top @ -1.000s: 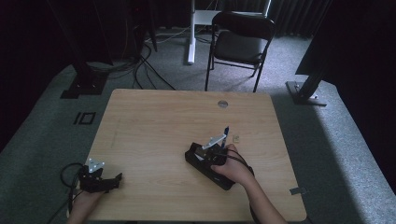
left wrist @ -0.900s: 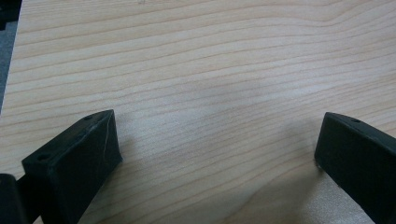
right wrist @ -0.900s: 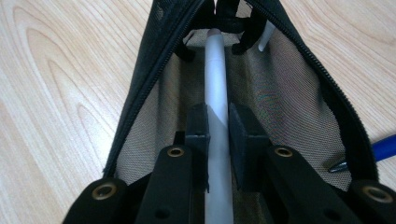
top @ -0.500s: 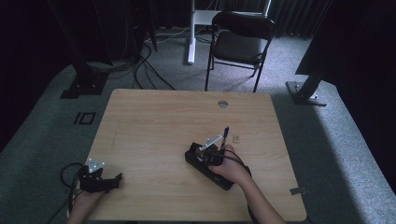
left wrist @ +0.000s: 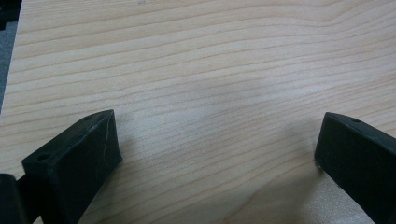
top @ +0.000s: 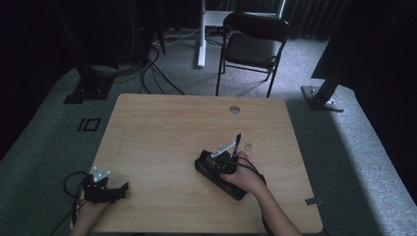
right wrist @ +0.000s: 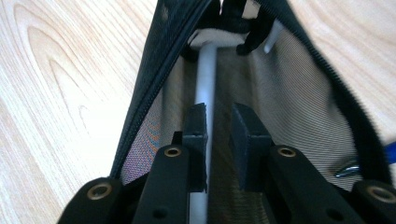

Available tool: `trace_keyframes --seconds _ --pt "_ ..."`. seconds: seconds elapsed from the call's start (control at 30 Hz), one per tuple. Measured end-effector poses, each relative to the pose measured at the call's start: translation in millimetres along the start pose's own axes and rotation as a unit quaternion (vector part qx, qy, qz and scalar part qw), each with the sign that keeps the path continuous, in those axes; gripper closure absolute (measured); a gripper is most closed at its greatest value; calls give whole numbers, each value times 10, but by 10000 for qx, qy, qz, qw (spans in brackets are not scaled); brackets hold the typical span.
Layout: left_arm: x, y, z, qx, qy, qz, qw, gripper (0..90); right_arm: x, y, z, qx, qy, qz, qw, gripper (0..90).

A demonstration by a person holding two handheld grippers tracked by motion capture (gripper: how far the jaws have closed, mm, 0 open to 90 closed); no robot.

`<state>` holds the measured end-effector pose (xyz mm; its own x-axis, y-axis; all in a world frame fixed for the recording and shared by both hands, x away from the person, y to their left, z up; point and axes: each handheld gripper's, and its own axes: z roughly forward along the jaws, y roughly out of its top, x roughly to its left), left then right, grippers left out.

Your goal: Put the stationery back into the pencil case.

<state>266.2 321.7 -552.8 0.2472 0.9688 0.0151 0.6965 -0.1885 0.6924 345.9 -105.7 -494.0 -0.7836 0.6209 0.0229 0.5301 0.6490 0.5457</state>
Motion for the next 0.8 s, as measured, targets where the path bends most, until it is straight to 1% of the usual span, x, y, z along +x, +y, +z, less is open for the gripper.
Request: trace_keyframes --seconds 0.13,0.17,0.3,0.43,0.5,0.6,0.67,0.7,0.8 --pt "0 0 0 1 0 1 10000 3 -27 6 -56 -94 15 25 10000 762" --pt "0 0 0 0 0 0 10000 3 -31 6 -74 -157 46 62 9998 761" --pt "0 0 0 0 0 2 10000 3 -42 13 -139 -330 97 86 9994 759" --pt "0 0 -1 5 -2 3 10000 3 -47 27 -204 -443 103 83 9989 761" --pt "0 0 0 0 0 1 10000 3 -47 33 -240 -477 90 44 9988 761" --pt "0 0 0 0 0 0 10000 3 -50 37 -283 -548 77 69 9984 766" --pt "0 0 0 0 -1 1 10000 3 -49 41 -317 -632 107 90 9979 766" --pt "1 0 0 0 0 6 10000 3 -52 43 -334 -659 116 60 9977 766" --pt "1 0 0 1 -1 4 10000 3 -57 58 -417 -815 154 101 9965 763"
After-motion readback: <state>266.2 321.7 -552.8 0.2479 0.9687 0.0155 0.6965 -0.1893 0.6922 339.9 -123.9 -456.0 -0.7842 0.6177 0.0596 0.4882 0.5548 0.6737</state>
